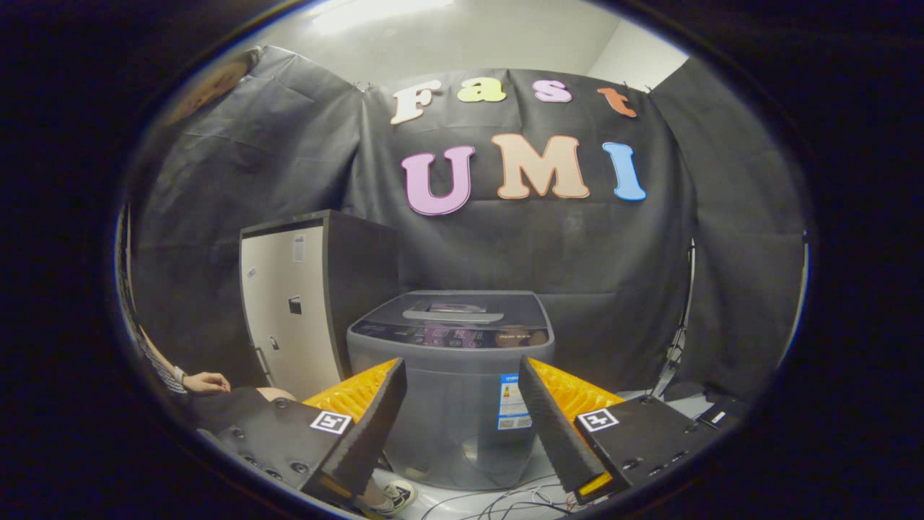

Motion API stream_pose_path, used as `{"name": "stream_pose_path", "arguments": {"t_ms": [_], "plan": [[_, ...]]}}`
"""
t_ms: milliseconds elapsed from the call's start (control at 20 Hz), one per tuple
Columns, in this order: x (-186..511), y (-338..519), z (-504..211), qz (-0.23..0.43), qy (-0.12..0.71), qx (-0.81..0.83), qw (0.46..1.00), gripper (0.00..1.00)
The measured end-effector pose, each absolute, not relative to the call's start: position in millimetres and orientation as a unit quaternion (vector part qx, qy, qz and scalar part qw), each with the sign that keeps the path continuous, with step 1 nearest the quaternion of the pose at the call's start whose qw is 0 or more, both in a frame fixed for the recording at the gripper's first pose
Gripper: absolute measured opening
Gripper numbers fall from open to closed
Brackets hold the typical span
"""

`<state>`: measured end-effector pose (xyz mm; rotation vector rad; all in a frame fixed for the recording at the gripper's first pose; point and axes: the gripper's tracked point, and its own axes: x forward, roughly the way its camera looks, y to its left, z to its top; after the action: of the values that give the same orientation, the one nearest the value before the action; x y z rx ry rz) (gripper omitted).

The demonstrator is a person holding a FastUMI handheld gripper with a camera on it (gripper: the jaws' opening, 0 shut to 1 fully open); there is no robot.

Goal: Put the clothes into the washing machine and then close the washing machine lid.

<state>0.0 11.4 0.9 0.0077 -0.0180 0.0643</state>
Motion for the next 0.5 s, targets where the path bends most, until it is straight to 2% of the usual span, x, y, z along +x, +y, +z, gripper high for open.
{"name": "stream_pose_path", "arguments": {"t_ms": [500], "plan": [[-0.1, 12.2, 1.7, 0.032, -0.010, 0.004, 0.999, 0.98]]}}
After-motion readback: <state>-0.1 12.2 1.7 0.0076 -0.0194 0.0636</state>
